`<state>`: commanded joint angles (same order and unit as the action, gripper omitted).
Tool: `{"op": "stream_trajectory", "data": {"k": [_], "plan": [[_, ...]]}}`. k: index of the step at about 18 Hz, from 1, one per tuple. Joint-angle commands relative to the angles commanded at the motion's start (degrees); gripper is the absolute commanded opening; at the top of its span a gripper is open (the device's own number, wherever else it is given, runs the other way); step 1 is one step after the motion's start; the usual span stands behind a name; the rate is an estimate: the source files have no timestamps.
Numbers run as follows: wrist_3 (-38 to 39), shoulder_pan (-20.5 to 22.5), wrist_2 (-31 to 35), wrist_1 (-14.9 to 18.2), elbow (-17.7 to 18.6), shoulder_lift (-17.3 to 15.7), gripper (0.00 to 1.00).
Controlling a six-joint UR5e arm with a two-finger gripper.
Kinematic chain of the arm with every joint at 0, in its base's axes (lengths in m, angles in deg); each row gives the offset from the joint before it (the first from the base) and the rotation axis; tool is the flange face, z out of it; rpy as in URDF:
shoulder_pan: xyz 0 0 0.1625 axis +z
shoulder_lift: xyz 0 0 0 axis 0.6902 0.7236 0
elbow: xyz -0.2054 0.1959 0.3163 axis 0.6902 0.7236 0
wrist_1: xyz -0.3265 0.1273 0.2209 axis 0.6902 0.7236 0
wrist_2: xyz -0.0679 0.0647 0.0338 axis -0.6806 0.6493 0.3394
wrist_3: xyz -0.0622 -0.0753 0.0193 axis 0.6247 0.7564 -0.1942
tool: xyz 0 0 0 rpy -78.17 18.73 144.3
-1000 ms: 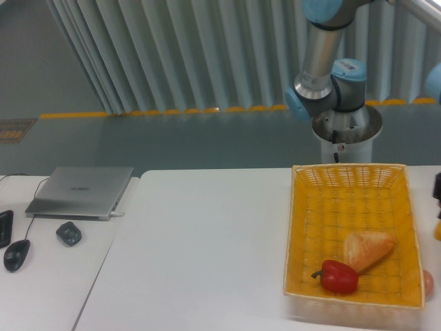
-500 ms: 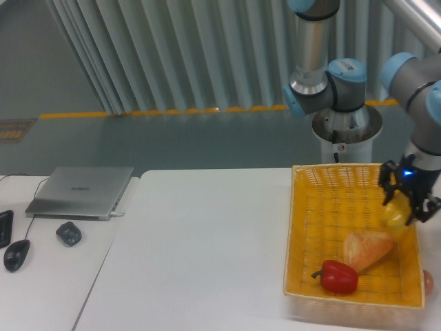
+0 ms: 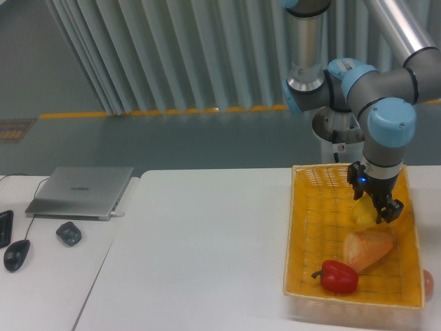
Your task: Place the yellow pepper in a basket
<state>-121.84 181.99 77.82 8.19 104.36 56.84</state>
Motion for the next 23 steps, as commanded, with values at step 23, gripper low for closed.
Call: {"op": "stream_trajectory", "data": {"k": [23], "plan": [[-2.55,0.0,4.66,-9.84,-1.23,0.09,1.0]]}}
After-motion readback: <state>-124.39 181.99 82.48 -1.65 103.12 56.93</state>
